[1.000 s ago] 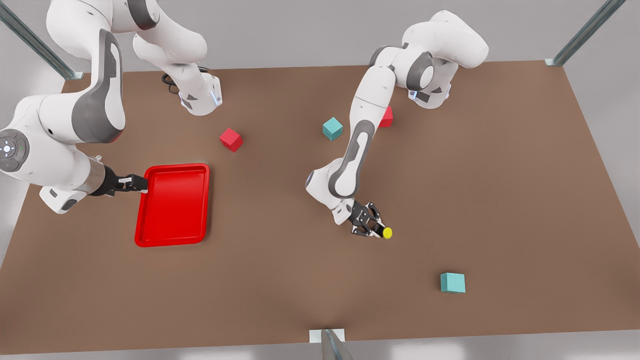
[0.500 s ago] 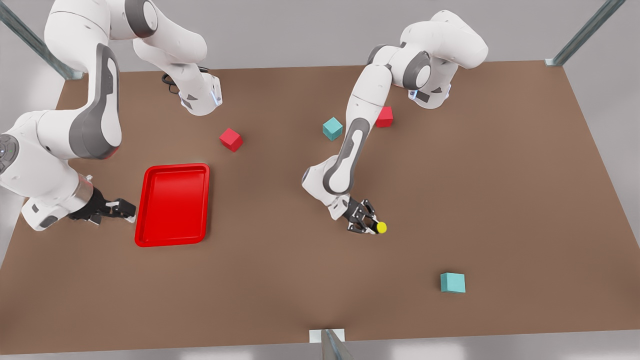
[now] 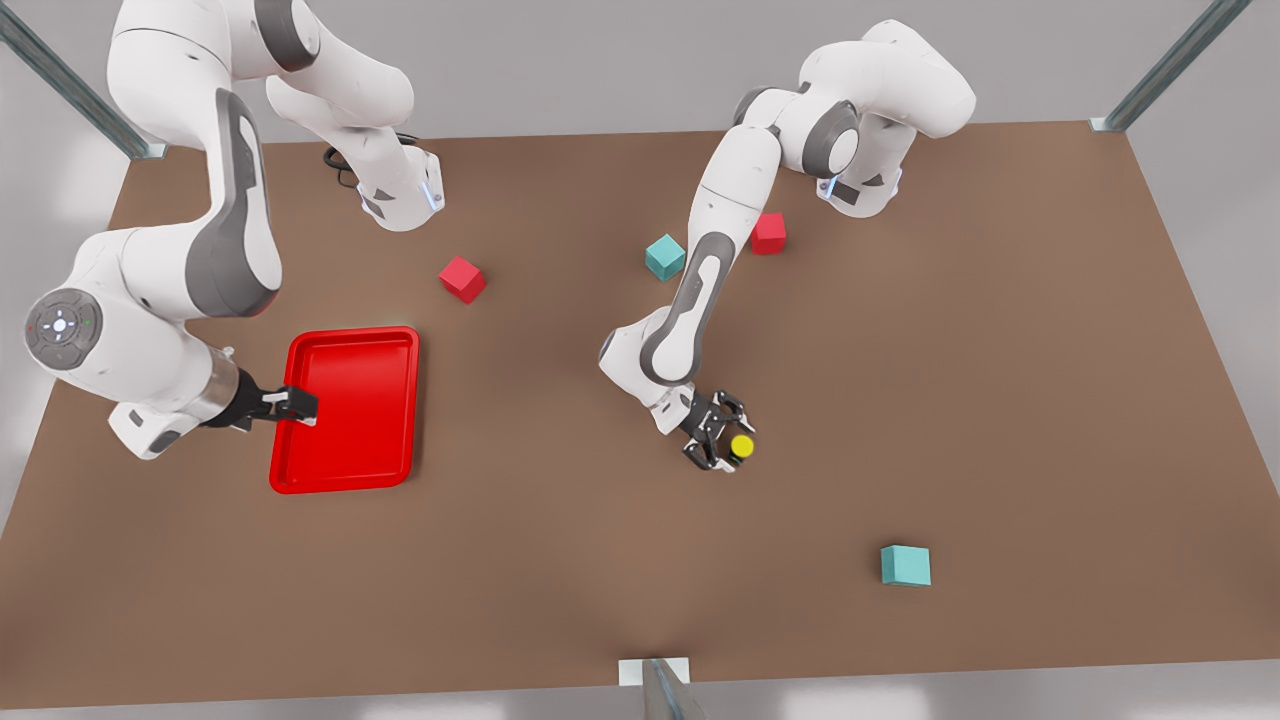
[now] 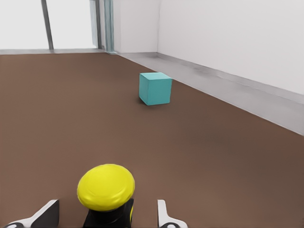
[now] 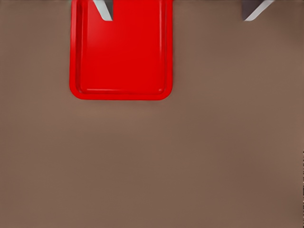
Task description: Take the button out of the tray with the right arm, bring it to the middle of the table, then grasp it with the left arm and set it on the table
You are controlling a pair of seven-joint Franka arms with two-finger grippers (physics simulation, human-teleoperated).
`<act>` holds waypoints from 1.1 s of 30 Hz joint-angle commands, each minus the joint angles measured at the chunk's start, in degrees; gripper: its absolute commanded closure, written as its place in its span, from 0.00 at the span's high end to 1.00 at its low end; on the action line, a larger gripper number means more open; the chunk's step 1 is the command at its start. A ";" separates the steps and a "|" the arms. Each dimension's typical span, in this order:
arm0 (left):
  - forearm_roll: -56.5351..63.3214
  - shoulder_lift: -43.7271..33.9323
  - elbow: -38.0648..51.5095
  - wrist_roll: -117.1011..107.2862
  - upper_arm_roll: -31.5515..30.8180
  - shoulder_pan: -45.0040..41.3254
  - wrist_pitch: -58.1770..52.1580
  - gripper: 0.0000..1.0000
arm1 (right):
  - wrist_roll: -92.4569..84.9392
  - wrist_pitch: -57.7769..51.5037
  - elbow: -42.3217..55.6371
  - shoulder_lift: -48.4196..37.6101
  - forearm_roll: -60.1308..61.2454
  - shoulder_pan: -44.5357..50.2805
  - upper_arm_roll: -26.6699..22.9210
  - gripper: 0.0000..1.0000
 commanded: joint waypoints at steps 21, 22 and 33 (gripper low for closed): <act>-52.18 -46.63 -0.40 136.47 -0.84 36.56 -22.28 1.00 | 2.27 -0.70 -0.97 2.25 -0.01 1.38 0.04 1.00; -52.97 -47.33 -0.31 138.15 -1.02 38.14 -22.91 1.00 | 2.27 -0.70 -0.97 2.25 -0.01 1.38 0.04 1.00; -45.68 -54.63 -11.91 137.18 -21.23 56.60 -12.54 1.00 | 2.10 -0.79 -0.97 2.60 -0.01 1.20 0.04 1.00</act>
